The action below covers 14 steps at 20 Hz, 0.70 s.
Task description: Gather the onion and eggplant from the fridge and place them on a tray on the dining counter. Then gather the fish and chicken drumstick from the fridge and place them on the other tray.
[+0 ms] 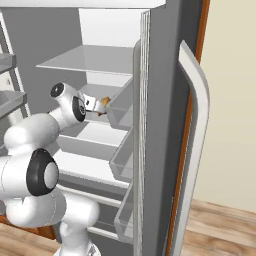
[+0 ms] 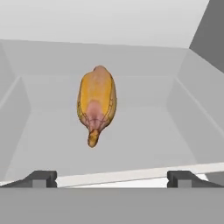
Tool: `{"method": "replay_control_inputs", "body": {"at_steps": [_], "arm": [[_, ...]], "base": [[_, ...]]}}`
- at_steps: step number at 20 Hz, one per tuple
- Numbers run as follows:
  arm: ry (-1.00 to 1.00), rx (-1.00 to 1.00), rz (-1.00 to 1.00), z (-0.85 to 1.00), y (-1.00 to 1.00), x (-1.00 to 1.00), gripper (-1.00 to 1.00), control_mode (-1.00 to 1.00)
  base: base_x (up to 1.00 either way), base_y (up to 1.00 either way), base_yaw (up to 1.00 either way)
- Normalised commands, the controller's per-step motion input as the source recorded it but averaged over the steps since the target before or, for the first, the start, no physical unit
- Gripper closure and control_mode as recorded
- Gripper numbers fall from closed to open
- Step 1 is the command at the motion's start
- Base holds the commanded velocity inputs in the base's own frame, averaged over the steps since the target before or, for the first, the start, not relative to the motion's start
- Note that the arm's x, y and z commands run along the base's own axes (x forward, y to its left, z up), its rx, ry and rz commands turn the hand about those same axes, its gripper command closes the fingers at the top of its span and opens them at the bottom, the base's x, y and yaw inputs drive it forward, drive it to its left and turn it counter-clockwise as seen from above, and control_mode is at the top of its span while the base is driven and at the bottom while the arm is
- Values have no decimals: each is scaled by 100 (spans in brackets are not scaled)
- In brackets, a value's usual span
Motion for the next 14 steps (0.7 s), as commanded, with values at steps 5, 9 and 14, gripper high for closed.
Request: {"method": "replay_control_inputs", "body": {"at_steps": [5,9,14], "arm": [[-9,0,0,-5,-2,33,-100,-100],[0,1,0,0,-1,32,-100,-100],[0,8,0,0,-1,24,-100,-100]], "base": [[0,0,0],[0,0,0],[0,0,0]]}}
